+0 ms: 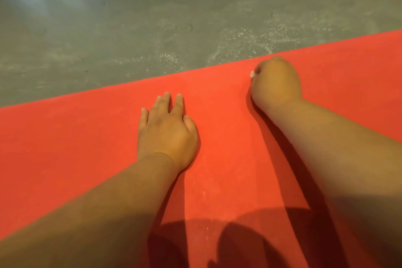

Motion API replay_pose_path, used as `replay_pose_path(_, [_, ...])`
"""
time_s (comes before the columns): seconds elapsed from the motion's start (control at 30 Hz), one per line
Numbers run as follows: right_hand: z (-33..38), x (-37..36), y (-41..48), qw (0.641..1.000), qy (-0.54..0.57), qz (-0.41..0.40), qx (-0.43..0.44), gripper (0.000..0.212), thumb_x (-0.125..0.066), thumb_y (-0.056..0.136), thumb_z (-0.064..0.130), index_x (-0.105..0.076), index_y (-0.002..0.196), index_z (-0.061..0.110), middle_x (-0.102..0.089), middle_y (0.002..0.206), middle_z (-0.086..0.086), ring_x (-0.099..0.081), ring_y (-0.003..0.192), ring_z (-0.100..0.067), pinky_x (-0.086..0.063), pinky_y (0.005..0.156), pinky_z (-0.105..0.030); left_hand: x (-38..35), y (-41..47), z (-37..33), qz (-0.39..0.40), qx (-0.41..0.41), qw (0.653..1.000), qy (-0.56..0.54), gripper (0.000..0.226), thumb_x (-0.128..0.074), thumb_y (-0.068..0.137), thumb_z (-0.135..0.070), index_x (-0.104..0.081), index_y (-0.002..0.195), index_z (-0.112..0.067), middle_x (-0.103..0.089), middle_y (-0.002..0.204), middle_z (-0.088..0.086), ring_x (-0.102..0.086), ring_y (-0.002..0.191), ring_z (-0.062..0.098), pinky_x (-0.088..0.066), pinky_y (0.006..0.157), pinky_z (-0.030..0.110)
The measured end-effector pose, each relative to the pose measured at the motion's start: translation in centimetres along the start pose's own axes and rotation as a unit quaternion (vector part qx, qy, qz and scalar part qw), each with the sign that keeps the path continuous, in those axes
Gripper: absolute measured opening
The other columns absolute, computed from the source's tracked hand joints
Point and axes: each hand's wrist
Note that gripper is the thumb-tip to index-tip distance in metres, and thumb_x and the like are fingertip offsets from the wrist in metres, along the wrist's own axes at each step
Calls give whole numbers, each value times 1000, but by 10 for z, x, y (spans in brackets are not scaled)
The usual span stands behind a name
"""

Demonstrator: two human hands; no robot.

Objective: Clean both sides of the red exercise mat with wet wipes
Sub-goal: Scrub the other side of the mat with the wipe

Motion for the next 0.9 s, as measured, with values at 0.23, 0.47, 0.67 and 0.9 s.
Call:
replay_pose_path(0.23, [40, -4, -16, 981, 100, 65, 153, 26, -53, 84, 11, -73, 99, 16, -70, 105, -9, -61, 102, -27, -43, 90, -30, 1, 1, 0, 19, -7, 1000, 15, 57, -25, 98, -31, -15, 153, -20, -6, 162, 1, -1, 148, 15, 0, 120, 41])
replay_pose_path(0.47, [-14, 20, 2, 991, 131, 9, 6, 15, -62, 82, 18, -73, 91, 17, -68, 91, -10, -56, 80, -24, -34, 65, -27, 2, 1, -1, 22, 0, 1000, 14, 58, -24, 97, -32, -16, 153, -21, -6, 162, 1, 0, 148, 14, 1, 120, 40])
replay_pose_path(0.67, [21, 1, -15, 986, 96, 55, 123, 24, -55, 86, 27, -61, 67, 14, -58, 79, -12, -56, 85, -32, -34, 65, -32, 3, 1, -1, 20, -3, 1000, 17, 58, -26, 97, -32, -18, 153, -20, -8, 161, 2, -2, 148, 15, 0, 120, 41])
replay_pose_path(0.9, [34, -13, 18, 995, 90, 34, -30, 22, -54, 88, 13, -67, 104, 5, -67, 106, -16, -60, 102, -32, -45, 77, -28, 2, 2, -1, 22, 1, 1000, 20, 59, -24, 96, -32, -15, 153, -20, -4, 162, 3, 1, 148, 19, 1, 120, 44])
Point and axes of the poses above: each hand's wrist, its own y-axis towards the middle knuckle, its own x-axis out of the back of the hand, z = x × y
